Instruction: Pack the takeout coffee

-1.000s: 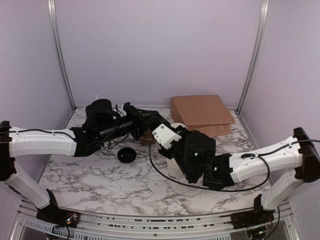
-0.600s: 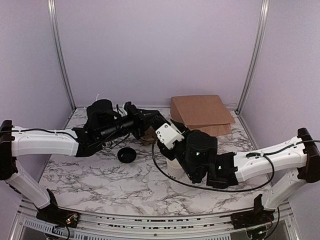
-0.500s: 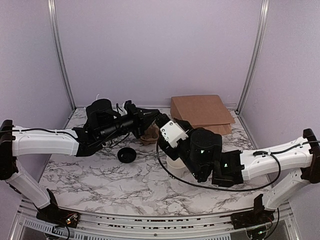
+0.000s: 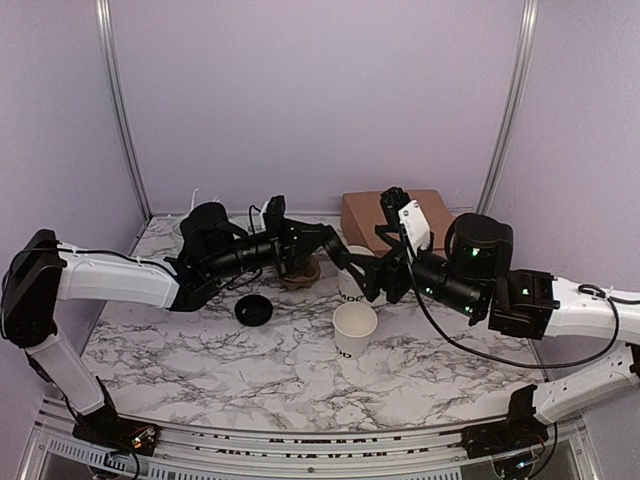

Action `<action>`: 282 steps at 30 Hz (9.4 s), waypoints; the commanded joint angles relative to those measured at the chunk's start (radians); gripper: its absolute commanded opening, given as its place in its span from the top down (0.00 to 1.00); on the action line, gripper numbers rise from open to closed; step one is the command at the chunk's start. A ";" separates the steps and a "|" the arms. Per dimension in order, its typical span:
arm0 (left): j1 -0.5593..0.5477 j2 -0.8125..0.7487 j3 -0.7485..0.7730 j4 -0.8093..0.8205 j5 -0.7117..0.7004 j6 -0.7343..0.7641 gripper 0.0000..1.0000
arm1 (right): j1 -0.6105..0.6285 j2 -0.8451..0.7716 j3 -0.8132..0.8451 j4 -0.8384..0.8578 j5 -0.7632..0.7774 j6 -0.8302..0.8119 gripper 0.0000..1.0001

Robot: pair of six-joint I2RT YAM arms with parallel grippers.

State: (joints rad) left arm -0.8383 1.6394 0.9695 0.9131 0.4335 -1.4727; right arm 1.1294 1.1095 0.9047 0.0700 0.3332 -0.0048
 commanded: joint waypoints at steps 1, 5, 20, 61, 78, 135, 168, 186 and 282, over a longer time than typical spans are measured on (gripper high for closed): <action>0.001 0.008 0.033 0.129 0.167 0.080 1.00 | -0.075 -0.072 -0.045 -0.031 -0.253 0.116 0.11; 0.001 0.008 0.041 0.140 0.244 0.115 1.00 | -0.164 -0.114 -0.075 -0.039 -0.386 0.148 0.09; -0.063 -0.024 0.083 0.175 0.470 0.222 0.99 | -0.142 -0.216 -0.065 -0.135 -0.484 -0.011 0.02; -0.131 0.013 0.158 0.141 0.498 0.275 1.00 | 0.003 -0.155 0.051 -0.207 -0.303 -0.047 0.14; -0.132 0.016 0.160 0.124 0.508 0.283 1.00 | -0.040 -0.183 0.024 -0.175 -0.380 -0.034 0.12; -0.054 0.033 0.129 0.050 0.404 0.278 0.54 | -0.132 -0.119 0.019 -0.257 -0.349 0.025 0.23; 0.048 -0.176 -0.024 -0.647 0.011 0.720 0.50 | -0.249 0.284 0.298 -0.731 -0.329 0.089 0.23; 0.048 -0.179 -0.045 -0.652 0.011 0.715 0.50 | -0.254 0.399 0.351 -0.767 -0.363 0.096 0.20; 0.036 -0.142 -0.032 -0.652 0.016 0.715 0.50 | -0.253 0.492 0.425 -0.863 -0.365 0.108 0.14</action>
State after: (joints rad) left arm -0.7990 1.4872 0.9241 0.2634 0.4442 -0.7696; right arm 0.8810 1.5963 1.2991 -0.7803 -0.0322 0.1005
